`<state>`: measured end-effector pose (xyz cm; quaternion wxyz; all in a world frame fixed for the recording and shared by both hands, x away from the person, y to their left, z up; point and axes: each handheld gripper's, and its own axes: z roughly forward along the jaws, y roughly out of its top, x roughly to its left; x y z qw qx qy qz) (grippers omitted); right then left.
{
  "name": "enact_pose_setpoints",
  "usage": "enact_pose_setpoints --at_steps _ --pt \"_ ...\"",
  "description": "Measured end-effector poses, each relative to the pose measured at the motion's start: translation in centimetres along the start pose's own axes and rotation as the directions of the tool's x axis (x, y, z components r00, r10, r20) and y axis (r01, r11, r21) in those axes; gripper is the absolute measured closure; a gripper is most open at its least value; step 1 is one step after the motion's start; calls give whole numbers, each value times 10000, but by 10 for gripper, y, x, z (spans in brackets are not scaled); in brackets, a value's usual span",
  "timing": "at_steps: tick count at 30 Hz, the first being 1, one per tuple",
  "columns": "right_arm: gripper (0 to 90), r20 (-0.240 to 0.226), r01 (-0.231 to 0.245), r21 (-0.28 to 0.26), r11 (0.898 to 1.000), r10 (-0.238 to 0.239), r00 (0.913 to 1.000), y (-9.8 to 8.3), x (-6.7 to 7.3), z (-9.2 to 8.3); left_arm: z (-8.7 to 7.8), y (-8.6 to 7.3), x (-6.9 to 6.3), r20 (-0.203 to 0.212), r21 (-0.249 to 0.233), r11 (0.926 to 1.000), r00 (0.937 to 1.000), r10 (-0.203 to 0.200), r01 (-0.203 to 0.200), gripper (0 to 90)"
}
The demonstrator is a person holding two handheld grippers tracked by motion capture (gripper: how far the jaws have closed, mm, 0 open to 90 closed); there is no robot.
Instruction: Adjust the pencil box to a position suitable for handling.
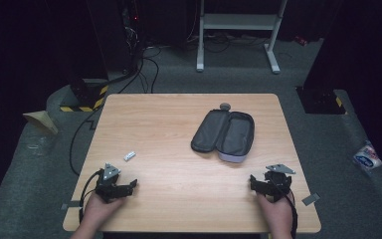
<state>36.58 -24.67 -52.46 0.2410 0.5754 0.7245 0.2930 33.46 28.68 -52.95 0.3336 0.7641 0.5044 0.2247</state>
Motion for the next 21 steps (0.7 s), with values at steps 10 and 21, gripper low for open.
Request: enact_pose_setpoints --at_steps 10,21 --pt "100 0 10 -7 10000 -10 10000 0 0 0 0 0 0 30 -12 10000 10000 13 -13 154" --pt "112 -125 132 -31 9999 -132 9998 -2 0 -2 1 1 1 113 25 10000 9999 91 -92 152"
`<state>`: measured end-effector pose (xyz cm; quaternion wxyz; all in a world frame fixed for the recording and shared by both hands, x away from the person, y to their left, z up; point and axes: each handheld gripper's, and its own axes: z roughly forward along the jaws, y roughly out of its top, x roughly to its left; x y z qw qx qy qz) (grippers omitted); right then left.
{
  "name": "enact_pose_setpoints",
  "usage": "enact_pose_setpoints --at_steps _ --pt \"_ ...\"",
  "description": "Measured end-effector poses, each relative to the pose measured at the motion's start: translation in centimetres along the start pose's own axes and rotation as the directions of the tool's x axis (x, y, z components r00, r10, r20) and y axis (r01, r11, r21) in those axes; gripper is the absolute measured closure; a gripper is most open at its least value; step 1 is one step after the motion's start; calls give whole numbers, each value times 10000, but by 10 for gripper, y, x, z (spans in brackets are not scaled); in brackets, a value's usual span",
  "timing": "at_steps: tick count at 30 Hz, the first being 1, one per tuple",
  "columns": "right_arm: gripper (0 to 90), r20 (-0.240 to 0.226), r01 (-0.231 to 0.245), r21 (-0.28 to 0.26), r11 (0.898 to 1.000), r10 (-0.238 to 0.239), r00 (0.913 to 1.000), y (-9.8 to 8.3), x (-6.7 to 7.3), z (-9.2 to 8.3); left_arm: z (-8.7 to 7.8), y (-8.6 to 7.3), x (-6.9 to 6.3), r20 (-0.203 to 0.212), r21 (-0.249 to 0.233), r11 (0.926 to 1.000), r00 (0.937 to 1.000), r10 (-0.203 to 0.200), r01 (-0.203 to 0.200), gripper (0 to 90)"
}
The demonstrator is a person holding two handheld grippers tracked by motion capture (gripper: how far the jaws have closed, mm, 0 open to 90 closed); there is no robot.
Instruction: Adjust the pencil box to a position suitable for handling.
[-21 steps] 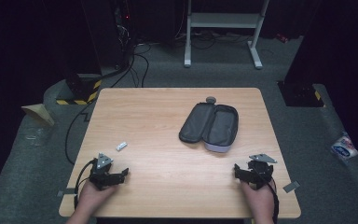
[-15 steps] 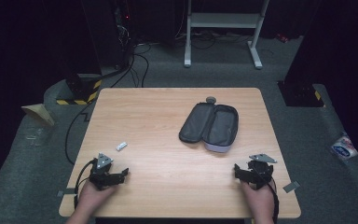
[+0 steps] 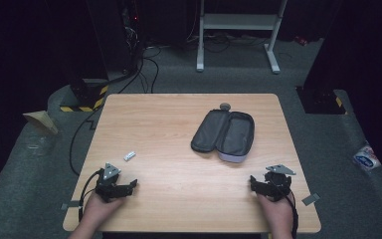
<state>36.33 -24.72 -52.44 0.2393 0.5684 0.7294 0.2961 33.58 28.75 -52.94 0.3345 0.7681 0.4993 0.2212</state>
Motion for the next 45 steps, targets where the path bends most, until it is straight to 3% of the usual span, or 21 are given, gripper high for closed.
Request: enact_pose_setpoints --at_steps 10,22,34,45 --pt "180 -162 176 -176 9997 -179 9997 -2 2 -3 0 0 0 -2 18 10000 10000 4 -4 152" --pt "267 -720 268 -1119 9934 -350 9968 7 14 -16 0 0 0 4 -6 10000 10000 2 -2 152" --pt "320 -1329 642 -1645 9843 -866 9873 32 36 -20 0 0 0 -18 -1 10000 10000 -9 9 152" --pt "377 -1722 883 -1717 9812 -1182 9779 67 57 -5 0 0 0 -28 8 10000 10000 26 -26 153"
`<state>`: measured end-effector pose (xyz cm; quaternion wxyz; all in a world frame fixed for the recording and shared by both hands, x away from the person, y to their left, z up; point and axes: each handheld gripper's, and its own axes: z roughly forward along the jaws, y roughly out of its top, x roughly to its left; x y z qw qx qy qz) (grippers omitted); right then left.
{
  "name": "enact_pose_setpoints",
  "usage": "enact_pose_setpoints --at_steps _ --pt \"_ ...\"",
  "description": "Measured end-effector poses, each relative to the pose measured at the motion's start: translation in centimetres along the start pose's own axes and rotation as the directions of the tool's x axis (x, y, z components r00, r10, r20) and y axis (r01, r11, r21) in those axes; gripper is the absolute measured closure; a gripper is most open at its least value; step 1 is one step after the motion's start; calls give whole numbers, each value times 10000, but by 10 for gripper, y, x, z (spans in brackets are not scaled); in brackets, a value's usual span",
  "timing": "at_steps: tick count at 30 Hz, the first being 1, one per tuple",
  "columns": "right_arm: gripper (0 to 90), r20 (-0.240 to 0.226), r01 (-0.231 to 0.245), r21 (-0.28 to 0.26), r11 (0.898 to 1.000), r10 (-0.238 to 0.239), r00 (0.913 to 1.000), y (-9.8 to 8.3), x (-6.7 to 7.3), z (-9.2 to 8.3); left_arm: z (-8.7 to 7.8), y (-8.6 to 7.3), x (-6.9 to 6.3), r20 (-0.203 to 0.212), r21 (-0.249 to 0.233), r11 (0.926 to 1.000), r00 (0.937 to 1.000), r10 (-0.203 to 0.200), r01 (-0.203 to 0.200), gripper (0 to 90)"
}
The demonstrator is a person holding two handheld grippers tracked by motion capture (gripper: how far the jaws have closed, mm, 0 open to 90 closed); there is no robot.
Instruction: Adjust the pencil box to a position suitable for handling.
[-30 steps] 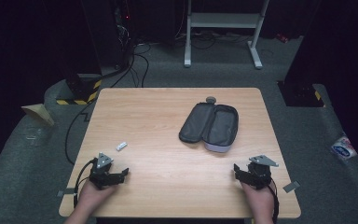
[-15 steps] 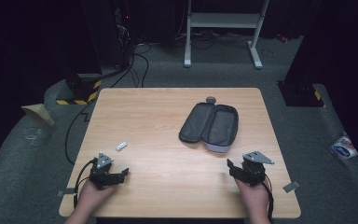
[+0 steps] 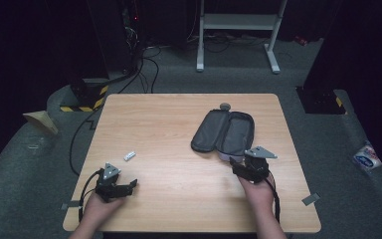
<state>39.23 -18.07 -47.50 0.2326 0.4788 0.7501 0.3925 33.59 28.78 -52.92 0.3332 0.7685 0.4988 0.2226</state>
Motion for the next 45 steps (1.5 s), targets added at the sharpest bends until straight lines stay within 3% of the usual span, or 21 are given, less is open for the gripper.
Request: enact_pose_setpoints --at_steps 10,18,22,31,40,45 --pt "483 -136 148 397 9991 -143 9998 20 9 27 0 0 0 17 -7 10000 10000 -36 36 153" --pt "520 -161 420 841 9956 -408 9990 25 13 47 0 0 0 7 -7 10000 10000 -32 32 153" --pt "585 -479 402 1097 9932 -351 9982 21 20 54 0 0 -1 -8 -10 10000 10000 -48 48 154" --pt "626 -1055 571 743 9956 -491 9932 11 43 48 0 0 -1 -32 -11 10000 10000 -33 33 154" --pt "563 -1857 737 280 9969 -673 9803 -1 80 32 0 0 -1 -32 -13 10000 10000 -52 52 155" --pt "540 -1933 731 -75 9973 -732 9784 2 82 22 0 0 -1 -39 -13 10000 10000 -48 48 155"
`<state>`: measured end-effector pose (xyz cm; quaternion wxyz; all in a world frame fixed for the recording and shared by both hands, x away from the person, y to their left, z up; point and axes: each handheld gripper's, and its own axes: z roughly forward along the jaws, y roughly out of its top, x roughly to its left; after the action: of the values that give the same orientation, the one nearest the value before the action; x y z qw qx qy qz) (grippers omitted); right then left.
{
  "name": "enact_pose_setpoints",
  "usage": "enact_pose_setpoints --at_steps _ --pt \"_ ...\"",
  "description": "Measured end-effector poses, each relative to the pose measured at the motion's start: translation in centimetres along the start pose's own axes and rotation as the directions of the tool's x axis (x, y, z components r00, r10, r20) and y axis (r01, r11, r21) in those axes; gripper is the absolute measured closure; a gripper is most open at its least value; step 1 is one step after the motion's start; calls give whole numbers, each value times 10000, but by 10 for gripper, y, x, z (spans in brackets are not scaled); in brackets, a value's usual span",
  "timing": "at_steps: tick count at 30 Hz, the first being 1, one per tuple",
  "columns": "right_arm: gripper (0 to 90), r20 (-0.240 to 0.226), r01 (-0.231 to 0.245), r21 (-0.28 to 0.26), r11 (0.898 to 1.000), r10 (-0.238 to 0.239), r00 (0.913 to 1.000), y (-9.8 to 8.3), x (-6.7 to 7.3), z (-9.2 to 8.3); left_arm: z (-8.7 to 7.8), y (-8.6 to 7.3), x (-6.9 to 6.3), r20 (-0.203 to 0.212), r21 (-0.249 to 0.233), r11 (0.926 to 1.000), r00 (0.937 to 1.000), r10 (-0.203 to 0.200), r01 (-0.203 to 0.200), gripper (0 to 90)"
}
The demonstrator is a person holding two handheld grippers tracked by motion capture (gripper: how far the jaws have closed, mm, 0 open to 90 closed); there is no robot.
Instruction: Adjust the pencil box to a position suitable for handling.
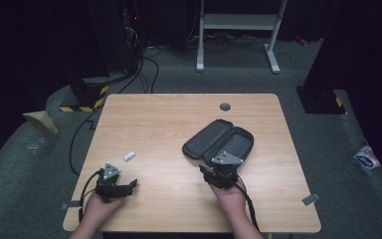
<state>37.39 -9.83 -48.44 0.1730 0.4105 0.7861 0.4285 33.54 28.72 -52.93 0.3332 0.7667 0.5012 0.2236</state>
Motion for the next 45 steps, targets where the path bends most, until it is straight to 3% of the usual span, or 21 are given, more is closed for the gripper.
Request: enact_pose_setpoints --at_steps 4,6,7,8,9,11,12,17,19,21,28,29,34,38,45 --pt "530 385 -77 -344 9994 90 9992 7 -12 -14 0 0 0 -10 -1 10000 10000 -3 3 155" --pt "531 730 -123 -346 9993 148 9972 8 -25 -19 0 0 0 -15 -17 10000 10000 -36 36 157" --pt "537 1167 -204 -257 9995 232 9929 8 -41 -23 0 0 0 -36 -11 10000 10000 -13 13 158" --pt "537 1167 -204 -257 9995 232 9929 8 -41 -23 0 0 0 -36 -11 10000 10000 -13 13 158" --pt "543 1613 -377 -276 9989 417 9860 8 -59 -27 0 0 -1 -15 14 10000 10000 -46 46 158" --pt "549 2084 -414 -269 9988 461 9770 7 -76 -31 -1 0 -1 -33 9 10000 10000 -65 65 159" --pt "549 2084 -414 -269 9988 461 9770 7 -76 -31 -1 0 -1 -33 9 10000 10000 -65 65 160" --pt "570 2836 -950 -334 9949 1006 9537 6 -113 -38 -2 -1 -1 -118 -34 9999 9998 -128 128 169" --pt "571 2900 -945 -294 9951 989 9519 6 -118 -37 -2 -2 -1 -132 -36 9999 9998 -149 148 172" --pt "575 3072 -1215 -251 9923 1233 9436 7 -130 -35 -1 -1 -1 -123 -47 9999 9999 -121 121 172" --pt "623 3326 -1460 -217 9890 1449 9319 8 -148 -26 -1 -1 -1 -119 -50 9999 9998 -145 144 173" --pt "632 3327 -1665 13 9860 1566 9300 9 -153 -21 -1 -1 -1 -120 -50 9999 9998 -145 144 173" --pt "657 3439 -1591 -83 9872 1522 9266 15 -157 -16 -1 -1 -1 -121 -48 9999 9998 -139 139 173" --pt "663 3668 -1784 315 9835 1547 9173 17 -165 -9 -1 -1 -1 -121 -49 9999 9998 -139 139 174" --pt "726 3393 -2037 573 9773 1729 9247 13 -169 1 -2 -1 -2 -69 -98 9999 9999 -73 72 212"
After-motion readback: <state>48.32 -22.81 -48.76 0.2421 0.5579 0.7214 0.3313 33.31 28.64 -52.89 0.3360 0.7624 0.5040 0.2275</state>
